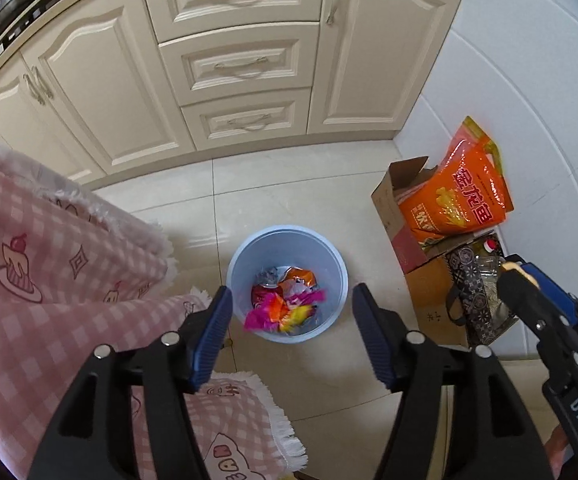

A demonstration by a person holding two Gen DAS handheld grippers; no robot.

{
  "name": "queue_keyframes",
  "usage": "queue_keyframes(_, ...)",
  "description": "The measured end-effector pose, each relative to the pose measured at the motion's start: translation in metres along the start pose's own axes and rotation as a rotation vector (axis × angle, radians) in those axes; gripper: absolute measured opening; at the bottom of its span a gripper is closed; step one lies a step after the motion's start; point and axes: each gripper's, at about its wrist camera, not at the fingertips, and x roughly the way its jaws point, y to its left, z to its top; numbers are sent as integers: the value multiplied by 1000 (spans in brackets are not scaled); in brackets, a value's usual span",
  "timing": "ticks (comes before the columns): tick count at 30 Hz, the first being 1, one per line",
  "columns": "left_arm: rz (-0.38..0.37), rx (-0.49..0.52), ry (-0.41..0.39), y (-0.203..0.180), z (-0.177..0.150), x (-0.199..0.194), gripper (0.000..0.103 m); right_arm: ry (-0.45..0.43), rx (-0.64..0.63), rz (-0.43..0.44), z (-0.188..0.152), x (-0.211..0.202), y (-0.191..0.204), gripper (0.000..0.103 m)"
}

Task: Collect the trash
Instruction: 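Carry the peel and candy wrapper over the bin and release both, then move both tools back over the table toward the remaining items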

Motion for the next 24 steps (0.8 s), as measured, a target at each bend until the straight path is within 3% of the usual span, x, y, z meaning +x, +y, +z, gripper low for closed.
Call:
queue_keyframes(10,49,-73,-29,32,-7,-28,61,57,-56,87,16,32,36,35)
queue_keyframes(12,56,-90,-41,40,-7,-34,61,54,-51,102,20,32,42,51)
queue_keyframes(13,63,-105,-47,45,-7,-37,61,45,-52,101,21,31,45,53)
queue_keyframes(24,52,-133,-77,56,-12,-56,61,38,-70,85,16,11,61,53)
